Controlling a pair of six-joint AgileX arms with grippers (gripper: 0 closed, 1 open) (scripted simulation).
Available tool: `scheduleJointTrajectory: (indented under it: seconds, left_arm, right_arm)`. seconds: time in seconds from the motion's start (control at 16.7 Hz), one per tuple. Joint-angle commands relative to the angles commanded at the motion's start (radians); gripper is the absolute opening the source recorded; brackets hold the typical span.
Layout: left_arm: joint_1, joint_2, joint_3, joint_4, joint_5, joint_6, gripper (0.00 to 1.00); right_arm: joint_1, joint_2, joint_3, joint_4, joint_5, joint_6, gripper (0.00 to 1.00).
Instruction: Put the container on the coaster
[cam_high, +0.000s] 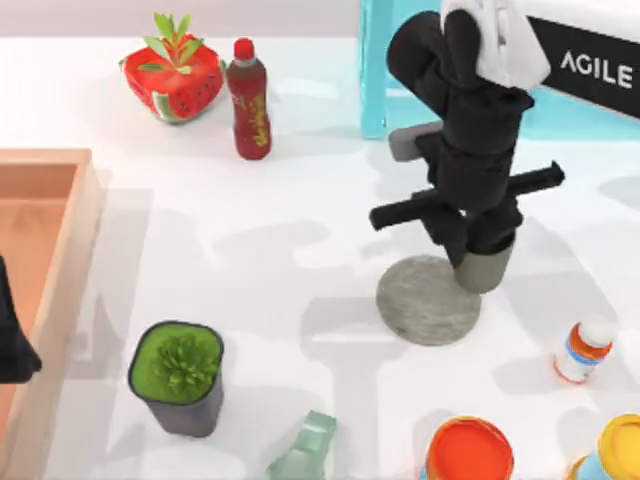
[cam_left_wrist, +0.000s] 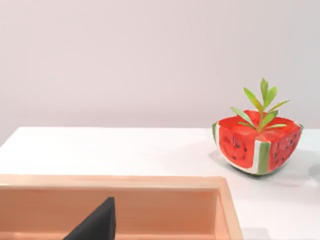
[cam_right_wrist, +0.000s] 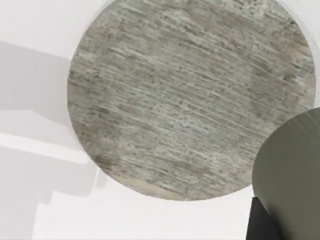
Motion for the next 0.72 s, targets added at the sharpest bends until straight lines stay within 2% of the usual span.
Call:
scheduleJointTrajectory:
  seconds: [0.12,0.3,0.48,0.72]
  left_arm:
    - [0.000,0.000,0.000,0.000,0.000,0.000,1.00]
    - [0.000,0.000,0.000,0.000,0.000,0.000,1.00]
    - [0.000,0.000,0.000,0.000,0.000,0.000,1.00]
    - [0.000,0.000,0.000,0.000,0.000,0.000,1.00]
  right_arm:
    - [0.034,0.004,0.047,-0.014,-0.002,0.157,0.00]
    - [0.066,-0.001,0.102,-0.021,-0.004,0.310,0.00]
    - [0.077,-0.007,0.125,-0.021,-0.004,0.371,0.00]
    - [0.077,-0.007,0.125,-0.021,-0.004,0.371,0.00]
